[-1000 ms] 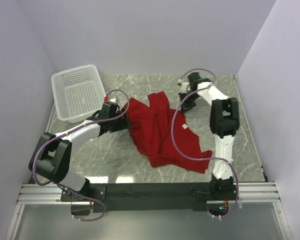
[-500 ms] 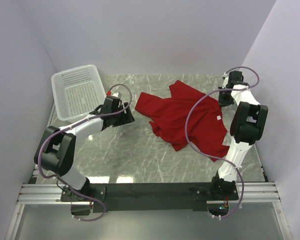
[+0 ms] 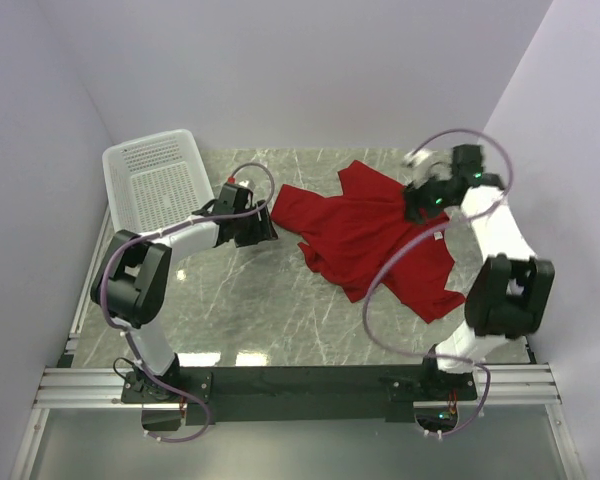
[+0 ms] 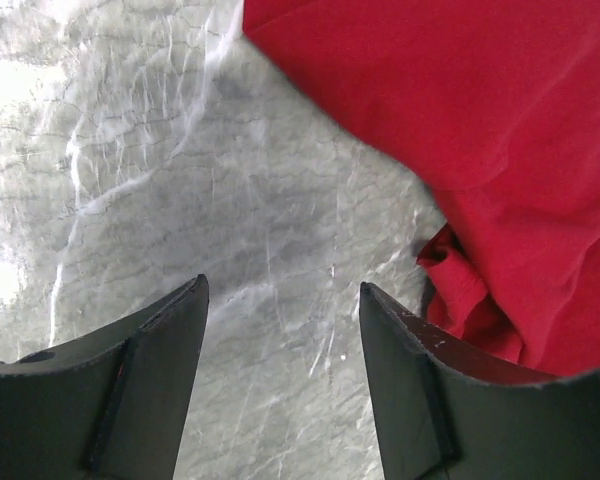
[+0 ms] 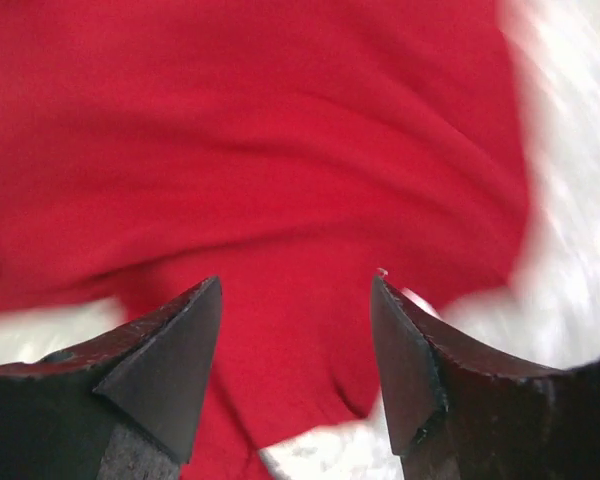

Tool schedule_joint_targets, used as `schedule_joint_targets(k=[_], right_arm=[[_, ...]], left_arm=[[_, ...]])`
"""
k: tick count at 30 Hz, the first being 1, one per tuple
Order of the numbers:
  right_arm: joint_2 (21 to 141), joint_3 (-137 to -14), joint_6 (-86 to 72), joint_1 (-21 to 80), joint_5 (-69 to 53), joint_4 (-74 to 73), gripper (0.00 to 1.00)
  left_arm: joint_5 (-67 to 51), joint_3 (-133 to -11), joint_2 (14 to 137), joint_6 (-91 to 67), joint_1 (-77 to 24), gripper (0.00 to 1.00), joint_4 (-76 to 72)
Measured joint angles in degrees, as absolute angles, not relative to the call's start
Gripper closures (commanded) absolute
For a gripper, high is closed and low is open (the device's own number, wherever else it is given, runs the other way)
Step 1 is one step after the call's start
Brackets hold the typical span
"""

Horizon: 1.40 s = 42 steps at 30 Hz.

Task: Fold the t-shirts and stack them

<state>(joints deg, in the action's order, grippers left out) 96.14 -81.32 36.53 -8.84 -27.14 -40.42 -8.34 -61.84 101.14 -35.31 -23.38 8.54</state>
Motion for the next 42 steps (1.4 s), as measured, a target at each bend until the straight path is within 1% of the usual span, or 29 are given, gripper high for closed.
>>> schedule_joint_targets(k=[1,3,4,6,8,10,11,13,14,17,21,23,24,25,27,28,30,34,37,39,42], right_arm=[[93.4,-79.5,42.1,-6.5,-30.4,-42.5,0.33],[87.7,-74.5,51.3,1.5,-36.4,-46.9,0.35],[86.0,-72.4,53.3,5.6,-37.9,-47.9,0.37],[83.4,-68.0,54.0,17.0,-39.0,-48.0,0.37],[83.5,-65.3,51.7,26.4,-36.4,-45.1,0.37],[85.5,-64.5,47.3,33.7,-30.6,-41.4,0.37],[86.7,-64.5,45.6,35.6,-28.5,-39.6,0.37],[91.2,-66.1,41.4,38.4,-22.9,-37.0,0.37],[93.8,-67.5,39.4,39.2,-20.2,-36.1,0.37],[101.2,-71.4,34.0,40.6,-14.0,-33.1,0.37],[107.0,-75.1,28.6,41.9,-8.4,-31.9,0.39],[109.0,-76.9,26.5,42.5,-6.1,-31.7,0.44],[109.8,-77.7,25.5,42.7,-5.2,-31.5,0.48],[110.5,-78.3,24.9,42.9,-4.3,-31.4,0.59],[111.3,-78.9,23.7,43.0,-3.6,-31.4,0.72],[111.5,-79.0,23.3,43.0,-3.6,-31.7,0.85],[111.6,-79.2,22.8,43.0,-4.3,-32.3,0.99],[111.4,-80.6,22.4,42.4,-11.0,-35.4,1.0],[110.7,-85.1,25.2,40.5,-24.2,-42.3,1.0],[110.4,-91.1,28.4,38.4,-35.2,-47.8,1.0],[109.9,-101.1,31.4,35.6,-48.2,-54.2,1.0]], left_arm=[[-8.3,-61.8,101.1,-35.4,-23.4,0.33,8.7],[-8.1,-61.8,100.4,-35.4,-23.4,0.32,8.7],[-7.9,-61.4,99.6,-35.4,-23.4,0.32,8.6],[-6.8,-59.8,96.2,-35.1,-23.4,0.3,8.8],[-5.0,-57.7,91.0,-34.8,-23.4,0.24,9.1],[-2.3,-55.5,84.2,-34.0,-23.4,0.18,9.3],[-0.8,-54.5,80.4,-33.7,-23.4,0.1,9.5],[3.4,-52.2,71.9,-33.3,-23.4,0.04,9.9],[5.7,-51.1,67.4,-33.2,-23.3,0.01,10.2],[11.4,-47.5,56.2,-33.3,-22.8,0.01,11.6],[16.5,-42.4,45.6,-34.2,-22.2,0.01,15.1],[18.1,-40.0,41.3,-35.0,-22.1,0.0,17.8],[18.4,-39.5,40.5,-35.3,-22.1,0.0,18.5],[18.8,-38.7,39.3,-35.8,-22.1,0.01,19.6],[19.5,-37.3,37.0,-36.7,-22.1,0.01,21.4],[19.6,-36.8,36.2,-36.9,-22.1,0.0,22.1],[19.6,-35.9,34.7,-37.4,-22.1,0.01,22.8],[19.4,-35.4,33.8,-38.1,-22.1,0.01,23.5],[18.9,-35.0,34.0,-38.2,-22.1,0.01,23.3],[18.0,-34.7,34.4,-38.2,-22.1,0.0,23.2],[16.4,-34.2,35.0,-38.3,-22.1,0.01,22.2]])
